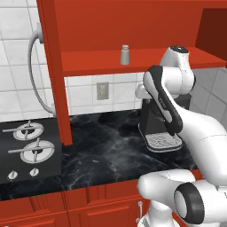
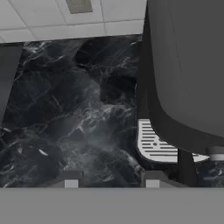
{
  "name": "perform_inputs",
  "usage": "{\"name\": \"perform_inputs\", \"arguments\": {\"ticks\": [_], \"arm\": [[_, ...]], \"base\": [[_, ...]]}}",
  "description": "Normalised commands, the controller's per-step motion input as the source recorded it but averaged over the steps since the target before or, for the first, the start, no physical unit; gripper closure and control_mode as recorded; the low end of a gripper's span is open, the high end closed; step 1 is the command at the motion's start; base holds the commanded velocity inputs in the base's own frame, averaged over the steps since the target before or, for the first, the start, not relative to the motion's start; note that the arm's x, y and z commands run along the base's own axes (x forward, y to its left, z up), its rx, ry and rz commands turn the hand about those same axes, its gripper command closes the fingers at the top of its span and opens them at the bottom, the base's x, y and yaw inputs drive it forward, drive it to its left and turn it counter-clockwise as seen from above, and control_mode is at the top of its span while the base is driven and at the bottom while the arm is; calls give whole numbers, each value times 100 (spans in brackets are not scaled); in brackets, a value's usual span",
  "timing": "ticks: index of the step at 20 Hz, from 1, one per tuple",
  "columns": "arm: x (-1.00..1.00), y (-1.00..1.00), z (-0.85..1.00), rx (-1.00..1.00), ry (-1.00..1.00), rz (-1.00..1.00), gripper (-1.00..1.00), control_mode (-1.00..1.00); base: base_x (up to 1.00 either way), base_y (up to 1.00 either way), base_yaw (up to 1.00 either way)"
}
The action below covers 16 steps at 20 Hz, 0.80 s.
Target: Retrieve the shaker from the cabinet and place it next the steak on a plate on the dining table.
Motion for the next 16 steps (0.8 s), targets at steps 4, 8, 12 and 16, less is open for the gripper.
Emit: {"name": "perform_inputs", "arguments": {"ticks": [4, 8, 12, 16], "arm": [[-7, 0, 0, 0, -10, 7, -100, -100], [-46, -3, 1, 0, -36, 24, -100, -100], [-29, 0, 12, 0, -30, 20, -100, -100], [-21, 0, 29, 0, -27, 15, -100, -100]], "base": [[0, 0, 0], [0, 0, 0], [0, 0, 0], [0, 0, 0]]}}
